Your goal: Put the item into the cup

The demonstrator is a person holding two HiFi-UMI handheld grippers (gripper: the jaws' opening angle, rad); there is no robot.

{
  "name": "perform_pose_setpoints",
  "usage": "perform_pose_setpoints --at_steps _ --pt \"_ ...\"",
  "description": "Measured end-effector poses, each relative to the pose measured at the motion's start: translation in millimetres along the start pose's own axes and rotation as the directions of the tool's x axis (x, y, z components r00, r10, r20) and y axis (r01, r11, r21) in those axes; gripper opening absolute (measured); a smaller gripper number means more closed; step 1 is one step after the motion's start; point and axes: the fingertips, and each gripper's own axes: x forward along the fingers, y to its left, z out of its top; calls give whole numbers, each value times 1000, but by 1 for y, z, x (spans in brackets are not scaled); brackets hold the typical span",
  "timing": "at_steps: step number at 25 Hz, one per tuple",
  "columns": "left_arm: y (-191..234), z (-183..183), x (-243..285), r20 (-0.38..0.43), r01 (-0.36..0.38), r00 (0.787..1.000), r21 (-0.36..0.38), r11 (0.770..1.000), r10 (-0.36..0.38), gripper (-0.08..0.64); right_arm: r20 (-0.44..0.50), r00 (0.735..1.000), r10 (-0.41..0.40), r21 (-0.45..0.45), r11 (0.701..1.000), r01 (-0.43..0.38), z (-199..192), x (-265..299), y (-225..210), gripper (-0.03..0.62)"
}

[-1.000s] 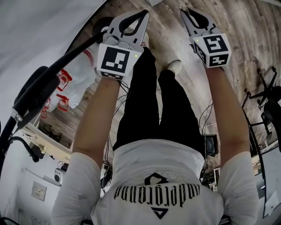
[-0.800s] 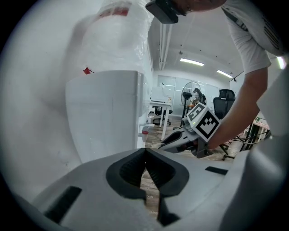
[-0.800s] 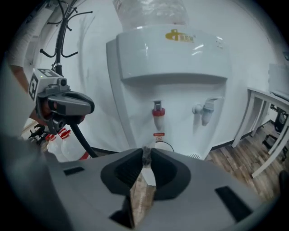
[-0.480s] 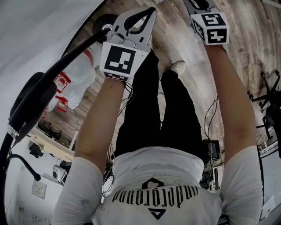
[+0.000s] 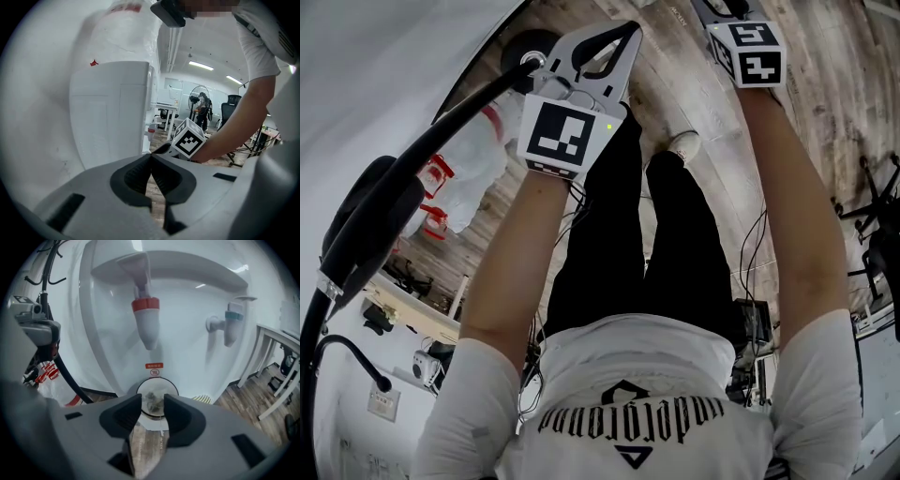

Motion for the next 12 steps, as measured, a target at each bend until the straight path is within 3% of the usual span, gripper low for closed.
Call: perform_pose_setpoints --at_steps 12 --pt "-2 2 4 -1 7 1000 -1 1000 -7 6 7 1000 24 -8 1000 -24 4 -1 0 247"
